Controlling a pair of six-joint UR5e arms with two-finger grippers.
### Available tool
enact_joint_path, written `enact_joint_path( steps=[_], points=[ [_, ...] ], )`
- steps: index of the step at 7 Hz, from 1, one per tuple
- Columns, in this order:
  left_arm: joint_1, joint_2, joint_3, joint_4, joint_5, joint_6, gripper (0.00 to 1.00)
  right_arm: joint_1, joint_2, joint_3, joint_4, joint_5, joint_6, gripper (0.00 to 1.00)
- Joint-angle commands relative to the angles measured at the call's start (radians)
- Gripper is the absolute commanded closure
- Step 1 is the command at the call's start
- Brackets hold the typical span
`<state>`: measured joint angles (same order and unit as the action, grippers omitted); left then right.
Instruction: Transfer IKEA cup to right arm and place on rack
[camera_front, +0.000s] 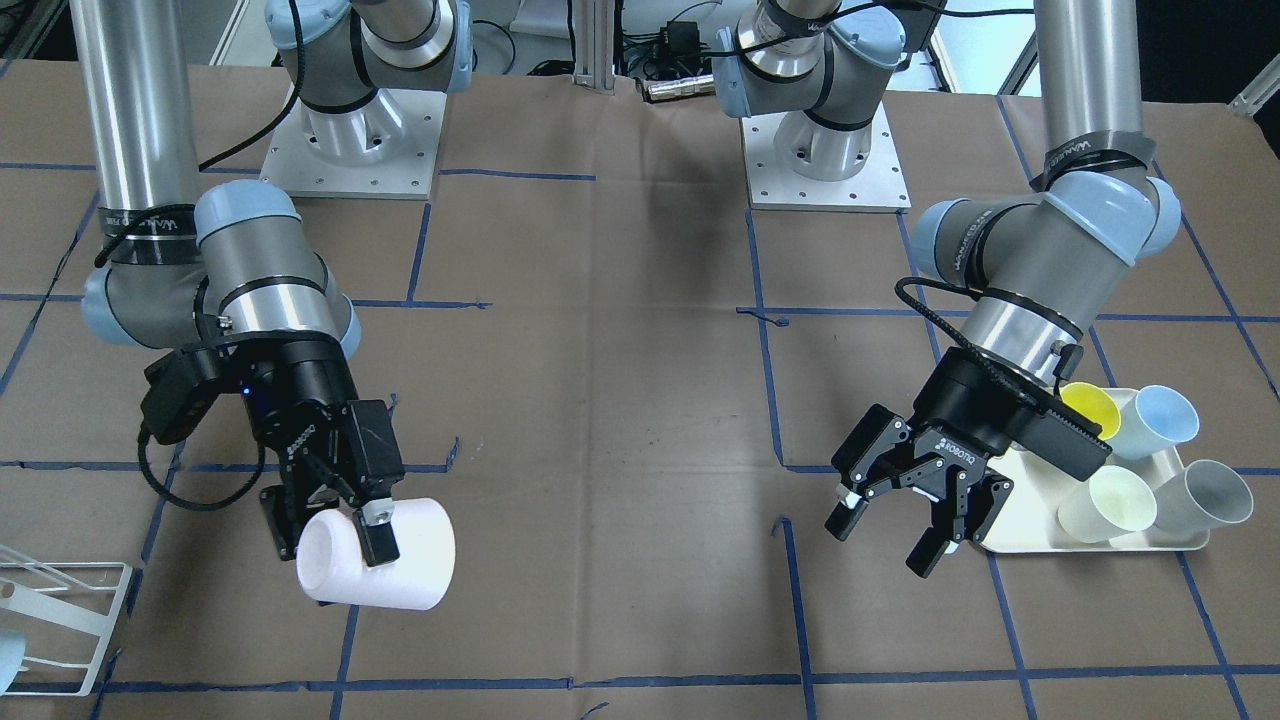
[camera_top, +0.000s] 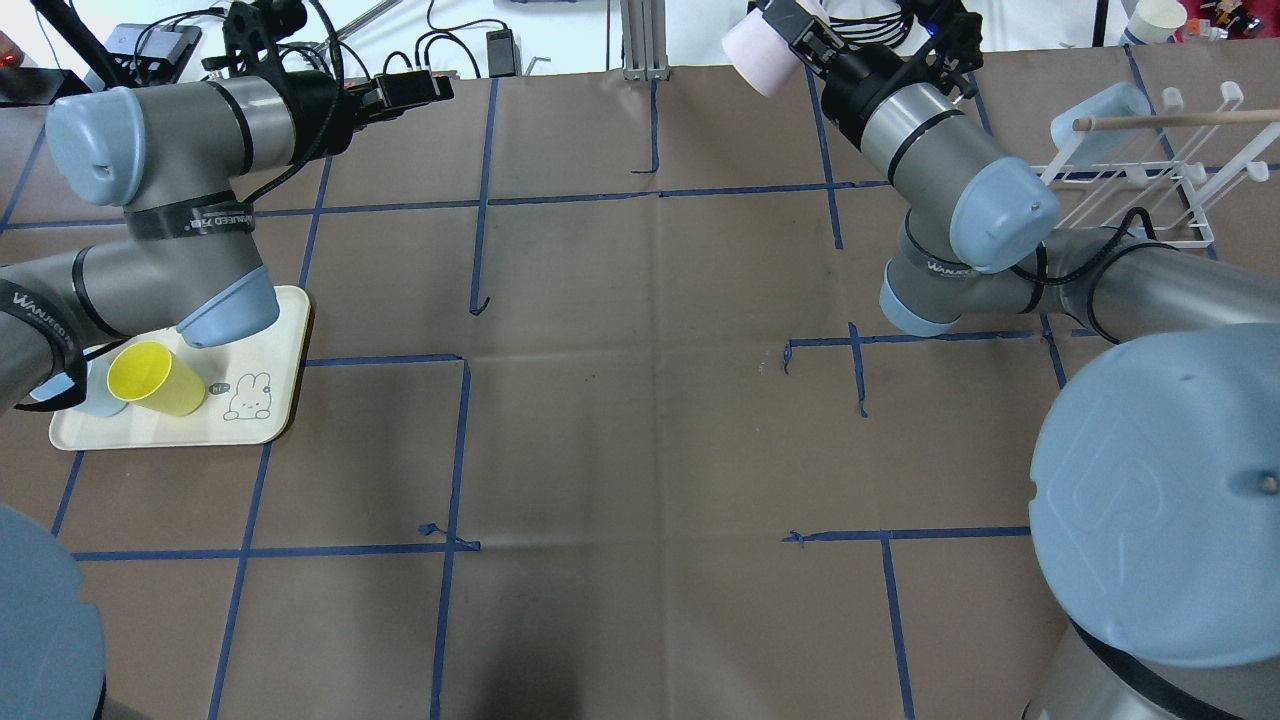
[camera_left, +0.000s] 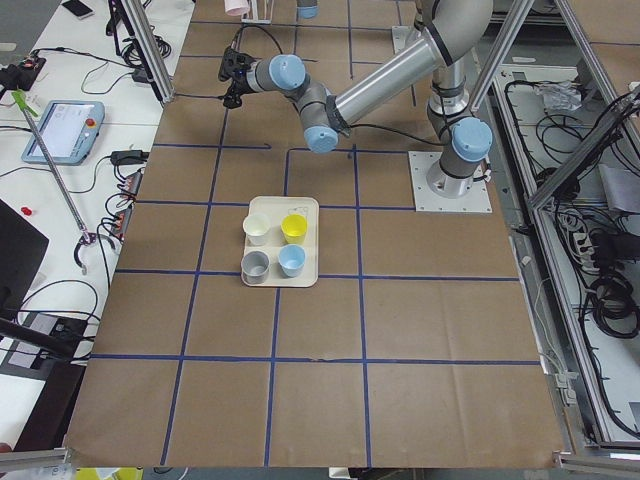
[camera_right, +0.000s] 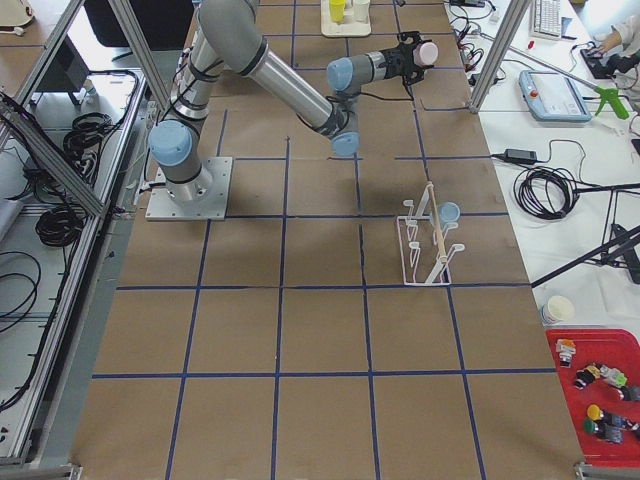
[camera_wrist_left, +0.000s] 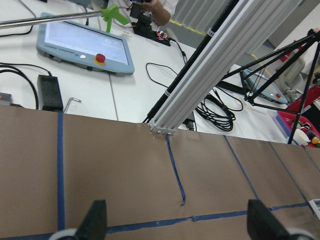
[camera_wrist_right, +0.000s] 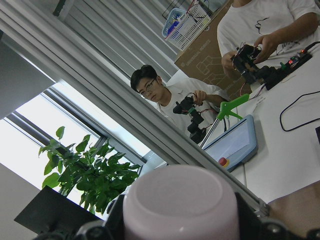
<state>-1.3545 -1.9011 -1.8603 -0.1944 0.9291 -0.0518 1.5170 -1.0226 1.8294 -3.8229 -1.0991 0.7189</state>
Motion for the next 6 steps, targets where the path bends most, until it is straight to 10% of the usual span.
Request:
enact_joint_path(
  steps=[1,4,6],
  points=[
    [-0.038,0.046,0.022,-0.17,0.142,0.004,0.01,-0.104,-0.008,0.01,0.066,-0.004,-0.399,0.67],
    [-0.136,0.06,0.12,-0.466,0.405,0.004,0.01,-0.259,-0.03,0.002,0.066,0.054,-0.698,0.66],
    [-0.149,0.065,0.221,-0.731,0.506,0.004,0.01,-0.441,-0.028,-0.005,0.068,0.253,-0.725,0.65]
  ],
)
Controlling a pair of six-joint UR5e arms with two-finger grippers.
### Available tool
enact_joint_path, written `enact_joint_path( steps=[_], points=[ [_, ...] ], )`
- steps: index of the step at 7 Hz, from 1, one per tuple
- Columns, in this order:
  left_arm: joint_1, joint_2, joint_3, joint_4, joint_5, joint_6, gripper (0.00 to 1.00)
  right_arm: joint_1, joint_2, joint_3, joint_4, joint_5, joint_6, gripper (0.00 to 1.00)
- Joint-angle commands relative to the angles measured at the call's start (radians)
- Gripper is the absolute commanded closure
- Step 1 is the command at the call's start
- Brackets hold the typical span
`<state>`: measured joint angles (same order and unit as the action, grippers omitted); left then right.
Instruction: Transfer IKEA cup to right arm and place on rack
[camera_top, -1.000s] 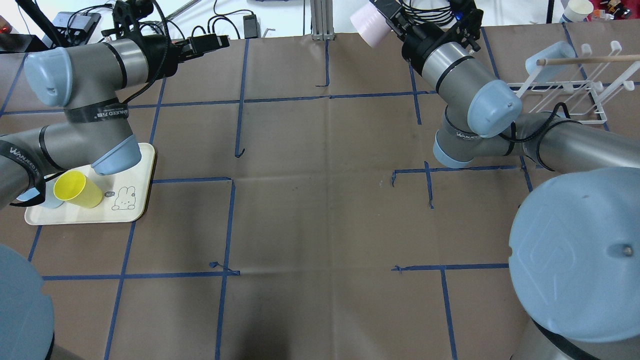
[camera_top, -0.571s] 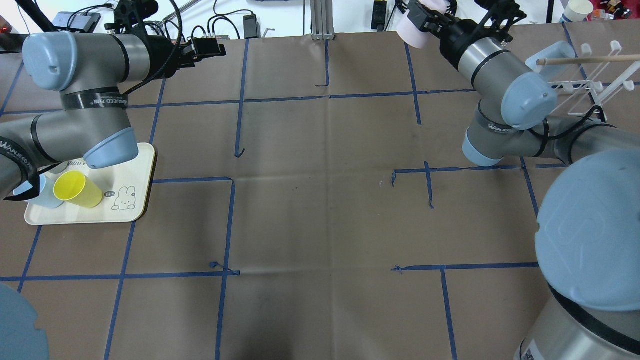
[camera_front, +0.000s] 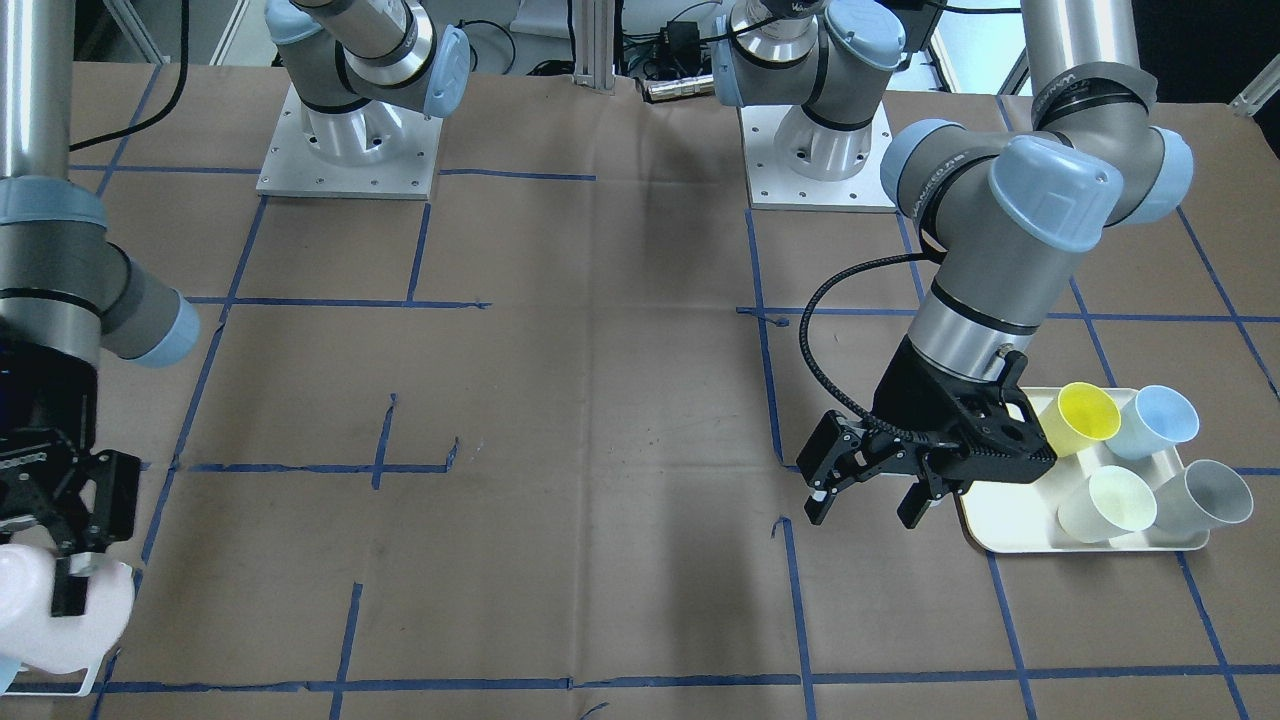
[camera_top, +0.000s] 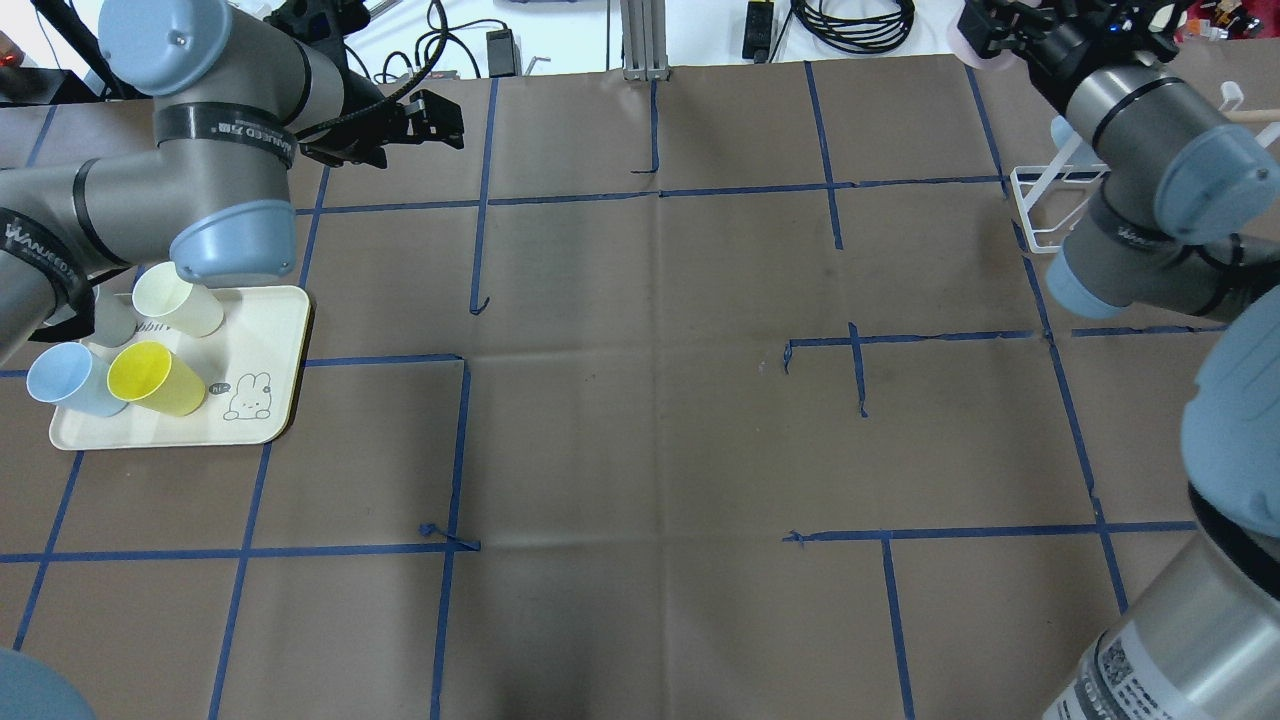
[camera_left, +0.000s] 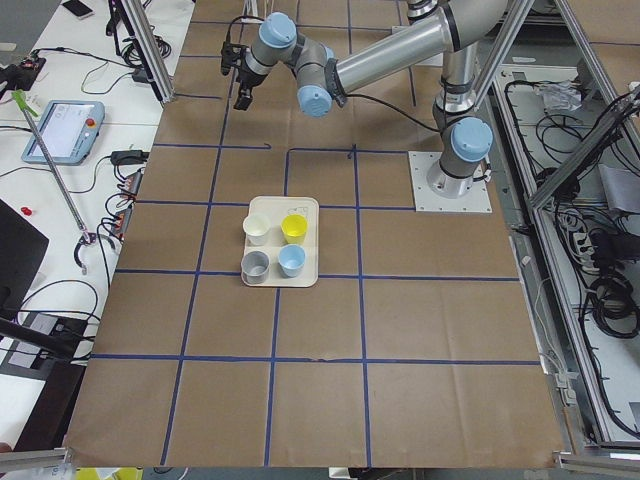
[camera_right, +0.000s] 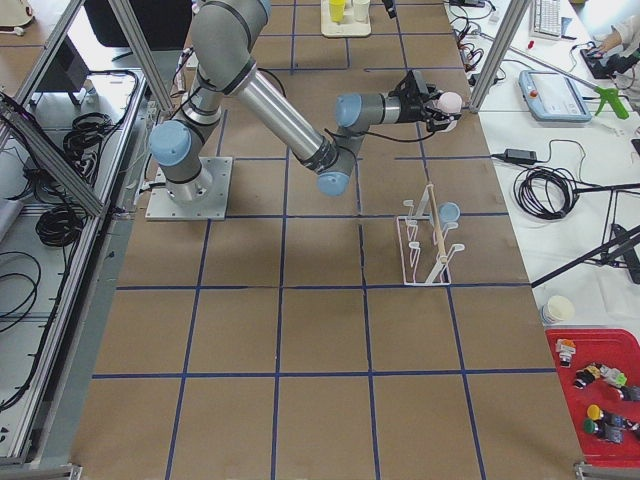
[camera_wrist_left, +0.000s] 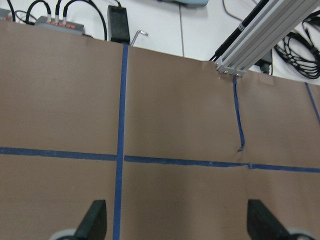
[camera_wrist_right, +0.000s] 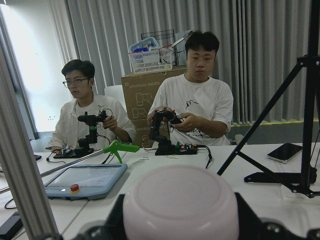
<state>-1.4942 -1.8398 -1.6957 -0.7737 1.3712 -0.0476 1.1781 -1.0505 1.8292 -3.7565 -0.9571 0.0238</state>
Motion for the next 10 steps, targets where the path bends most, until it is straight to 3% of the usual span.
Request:
enact_joint_path(
  steps=[1,3,6,7,10],
  points=[
    [-0.011,0.013,0.088,-0.255,0.121,0.0,0.01,-0.183,0.015,-0.022,0.0,0.168,-0.088,0.65],
    [-0.012,0.046,0.158,-0.46,0.189,0.002,0.01,-0.277,0.099,-0.14,0.001,0.295,-0.11,0.63],
    [-0.032,0.076,0.302,-0.781,0.183,-0.012,0.01,-0.403,0.245,-0.29,0.001,0.46,-0.12,0.62],
    [-0.049,0.103,0.301,-0.87,0.181,-0.026,0.01,-0.426,0.272,-0.318,0.001,0.492,-0.127,0.6],
    [-0.055,0.137,0.277,-0.889,0.175,-0.025,0.01,-0.433,0.311,-0.379,0.056,0.497,-0.128,0.58]
  ],
)
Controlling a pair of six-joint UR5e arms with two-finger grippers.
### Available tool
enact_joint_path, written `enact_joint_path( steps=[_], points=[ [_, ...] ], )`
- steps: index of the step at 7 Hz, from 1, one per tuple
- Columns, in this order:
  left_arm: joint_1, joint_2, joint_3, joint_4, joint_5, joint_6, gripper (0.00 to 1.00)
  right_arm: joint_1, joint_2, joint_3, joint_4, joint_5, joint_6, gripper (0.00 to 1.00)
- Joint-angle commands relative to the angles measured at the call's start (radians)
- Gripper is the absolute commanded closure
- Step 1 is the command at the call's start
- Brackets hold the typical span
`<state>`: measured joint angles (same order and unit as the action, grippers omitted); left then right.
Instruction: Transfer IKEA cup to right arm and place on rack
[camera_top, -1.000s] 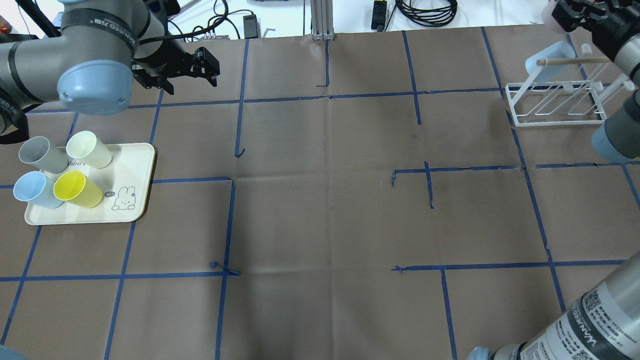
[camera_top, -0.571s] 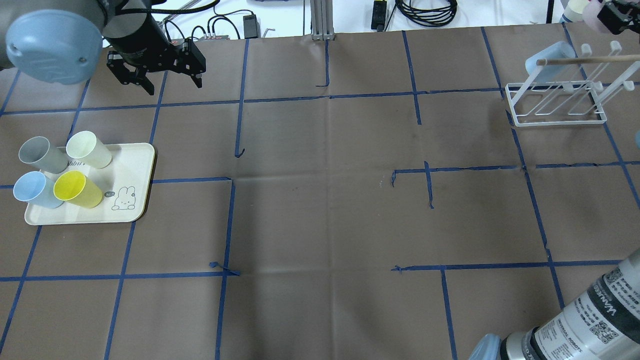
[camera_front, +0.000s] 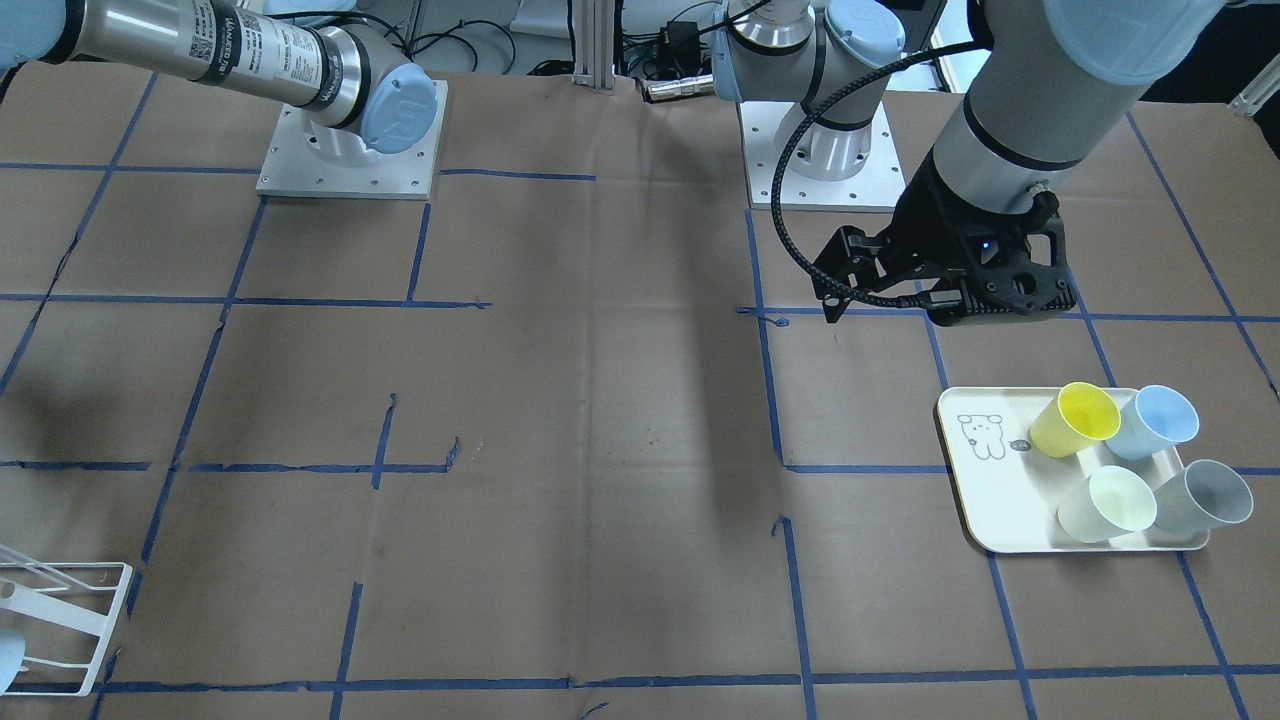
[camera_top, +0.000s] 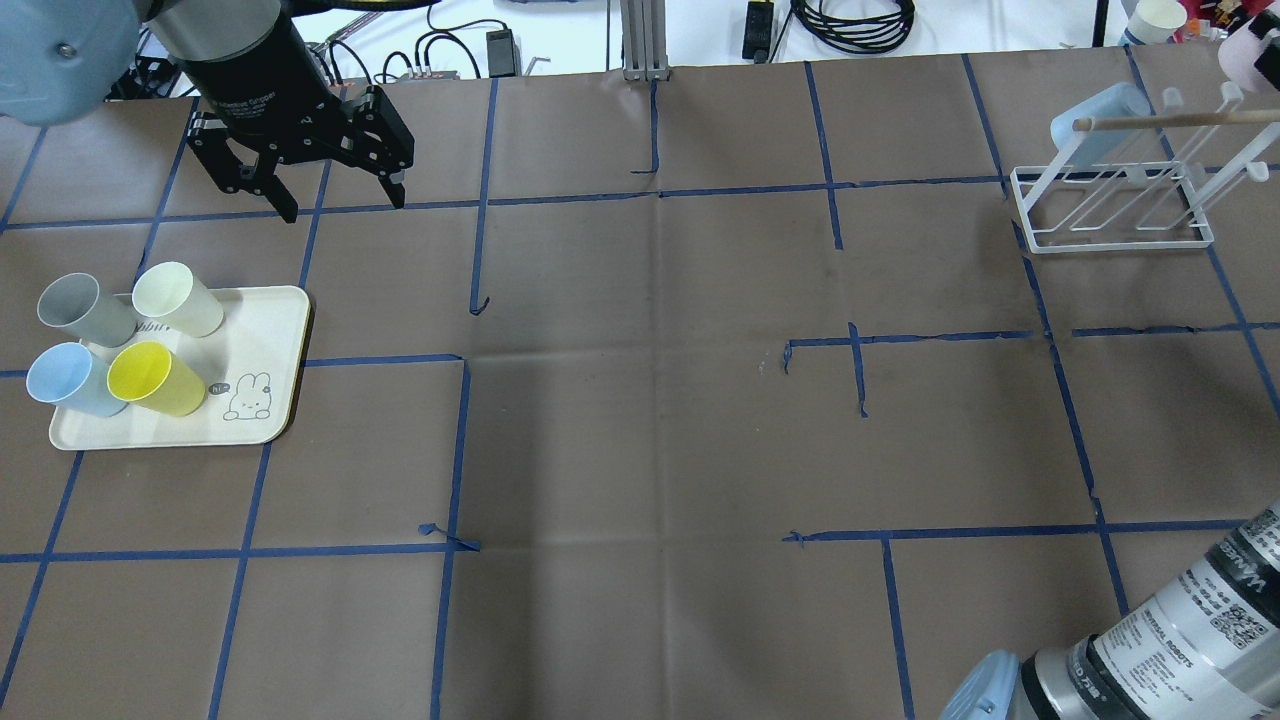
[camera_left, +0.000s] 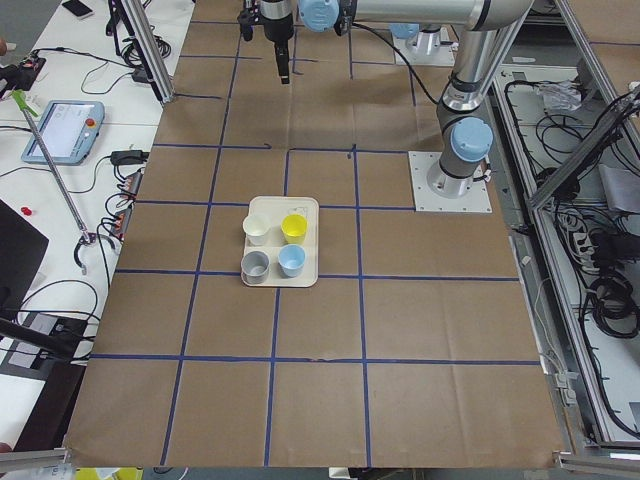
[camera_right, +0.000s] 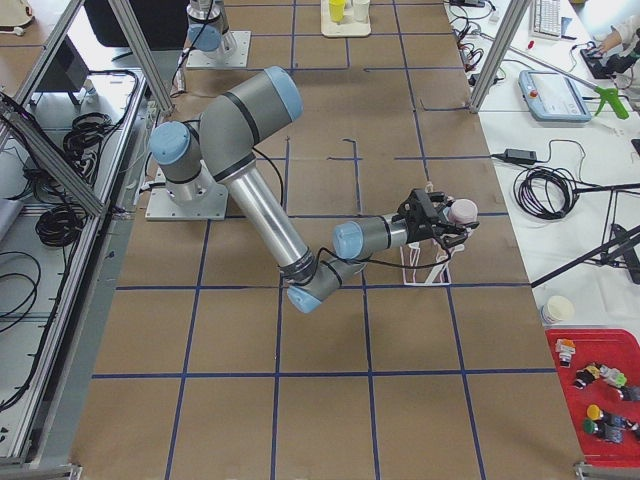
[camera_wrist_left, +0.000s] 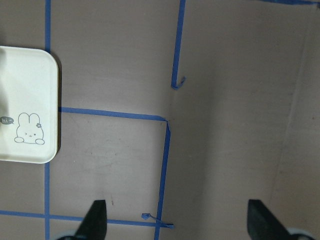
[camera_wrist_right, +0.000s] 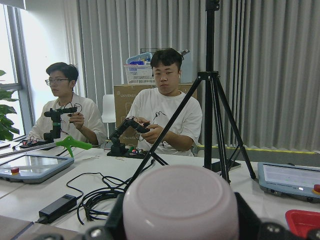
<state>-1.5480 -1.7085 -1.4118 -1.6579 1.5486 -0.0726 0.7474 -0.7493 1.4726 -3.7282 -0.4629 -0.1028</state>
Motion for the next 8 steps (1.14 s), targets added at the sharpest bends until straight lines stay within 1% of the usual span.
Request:
enact_joint_path(
  steps=[1,4,5,6,7,8],
  points=[
    [0.0,0.016,-0.022,0.001,0.001,0.011,0.01,-0.002,0.019,-0.031,0.077,0.001,-0.027,0.58],
    [0.005,0.049,-0.049,0.037,0.001,0.016,0.01,-0.002,0.097,-0.106,0.088,0.003,-0.043,0.58],
    [0.006,0.062,-0.07,0.038,0.001,0.014,0.01,-0.002,0.111,-0.116,0.088,0.003,-0.043,0.58],
    [0.011,0.085,-0.103,0.068,0.002,0.045,0.01,-0.002,0.113,-0.115,0.086,0.003,-0.043,0.58],
    [0.012,0.092,-0.122,0.122,0.002,0.059,0.01,-0.002,0.113,-0.114,0.088,0.003,-0.044,0.58],
    [0.011,0.092,-0.124,0.127,0.001,0.059,0.01,-0.002,0.114,-0.11,0.088,0.003,-0.043,0.58]
  ],
)
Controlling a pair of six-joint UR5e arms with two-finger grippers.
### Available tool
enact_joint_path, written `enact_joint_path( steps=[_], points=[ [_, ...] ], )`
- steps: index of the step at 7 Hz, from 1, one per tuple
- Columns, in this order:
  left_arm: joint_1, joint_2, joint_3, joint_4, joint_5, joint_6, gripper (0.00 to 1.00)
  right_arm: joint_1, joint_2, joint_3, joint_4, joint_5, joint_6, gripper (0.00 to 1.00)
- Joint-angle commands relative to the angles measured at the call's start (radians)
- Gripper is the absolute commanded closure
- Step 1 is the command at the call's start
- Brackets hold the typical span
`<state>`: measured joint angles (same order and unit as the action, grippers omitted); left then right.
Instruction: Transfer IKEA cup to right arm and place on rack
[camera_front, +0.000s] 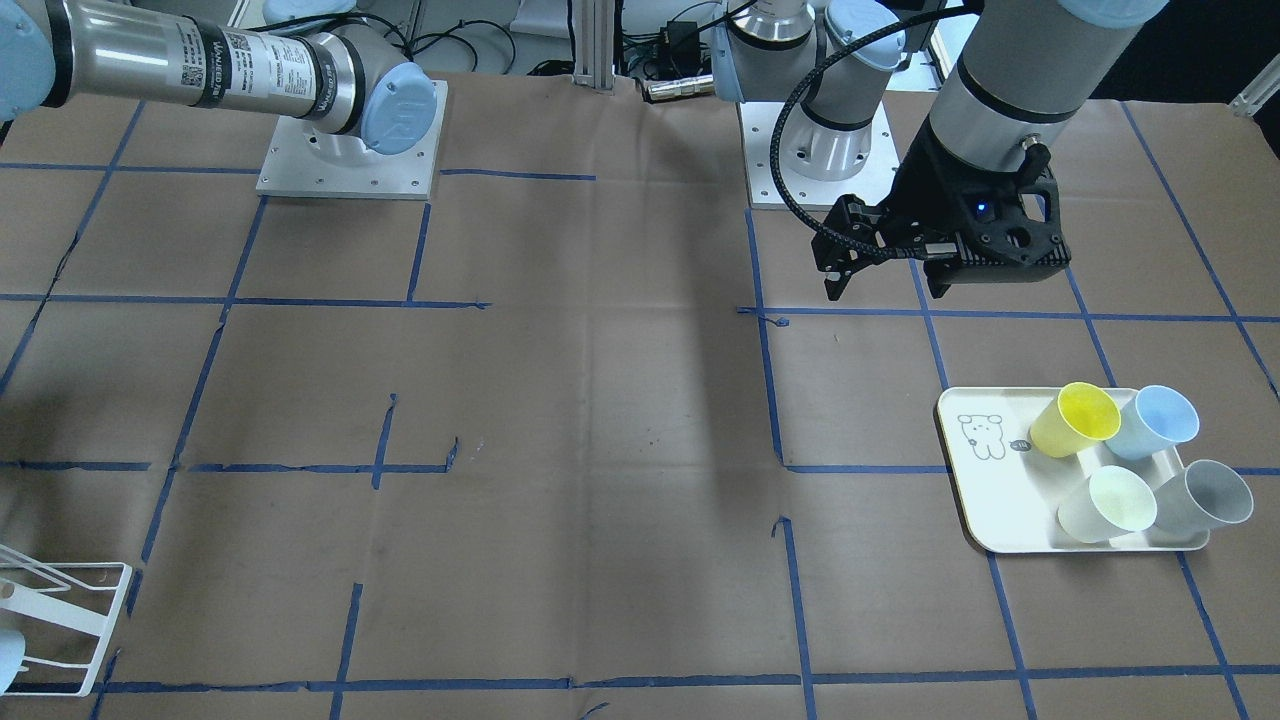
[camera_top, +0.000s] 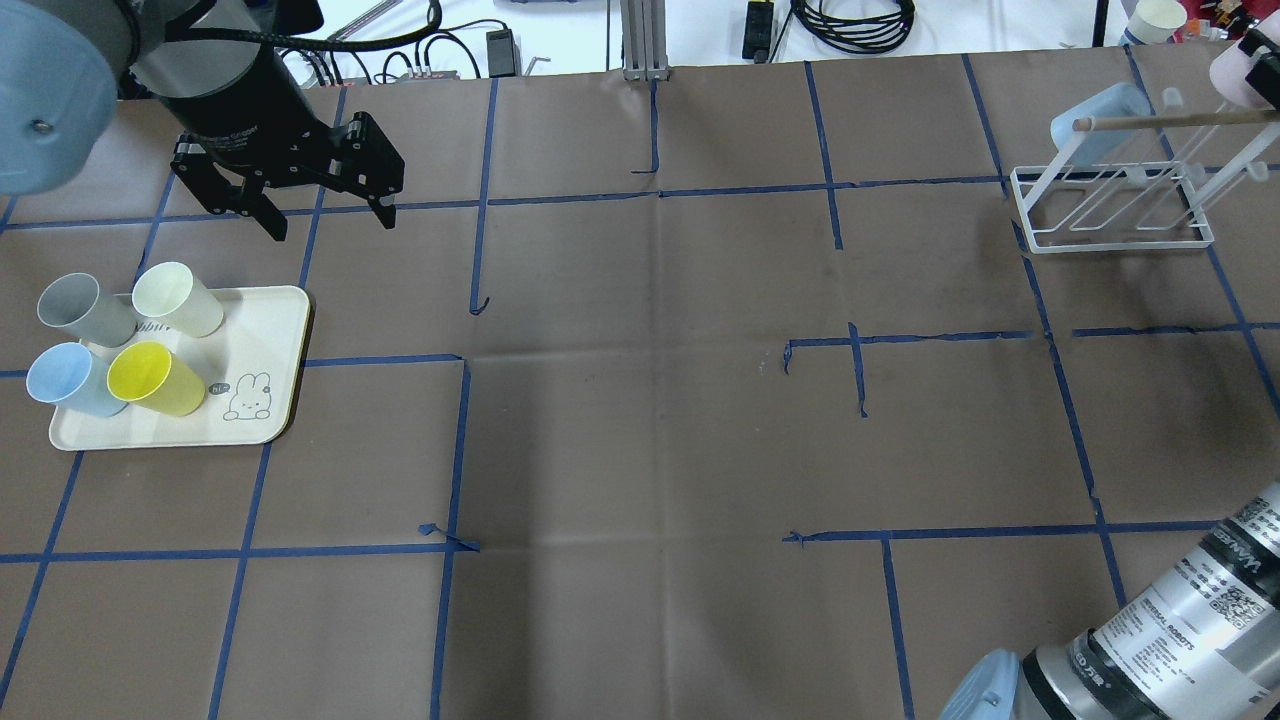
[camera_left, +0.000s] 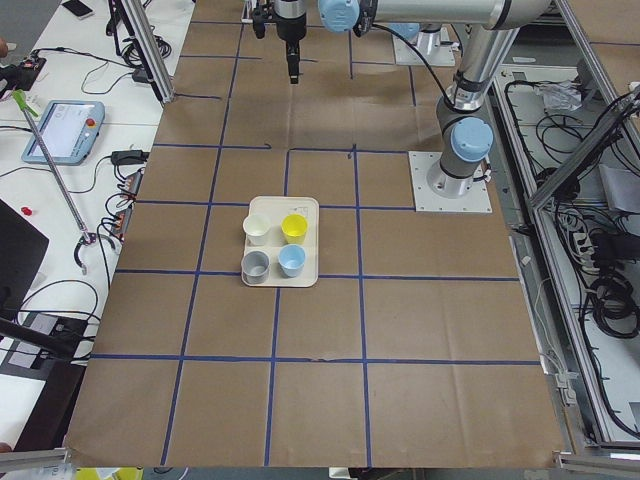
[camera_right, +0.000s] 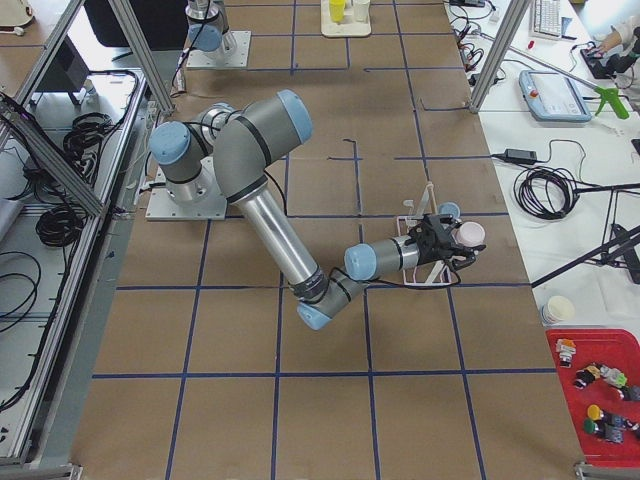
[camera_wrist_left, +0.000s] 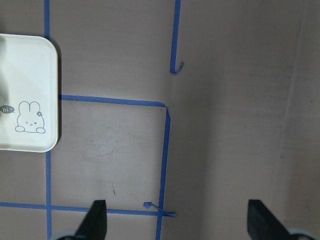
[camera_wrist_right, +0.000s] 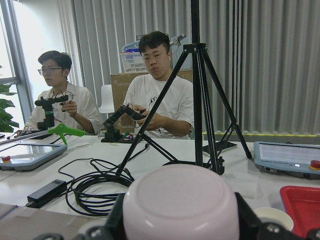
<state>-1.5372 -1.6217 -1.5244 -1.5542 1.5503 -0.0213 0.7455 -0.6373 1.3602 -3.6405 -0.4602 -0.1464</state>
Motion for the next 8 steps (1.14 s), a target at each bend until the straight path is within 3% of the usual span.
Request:
enact_joint_path(
  steps=[1,5,6,8],
  points=[
    [0.002,0.005,-0.011,0.023,-0.001,0.007,0.01,0.0,0.002,0.008,0.0,0.002,-0.001,0.58],
    [0.009,0.006,0.007,-0.021,0.01,0.007,0.01,0.003,-0.002,0.033,0.0,0.002,-0.001,0.54],
    [0.009,0.006,0.007,-0.021,0.01,0.007,0.01,0.005,-0.002,0.033,0.0,0.002,0.001,0.29],
    [0.011,0.006,0.01,-0.027,0.01,0.007,0.01,0.008,-0.001,0.034,0.0,0.002,0.002,0.07]
  ],
)
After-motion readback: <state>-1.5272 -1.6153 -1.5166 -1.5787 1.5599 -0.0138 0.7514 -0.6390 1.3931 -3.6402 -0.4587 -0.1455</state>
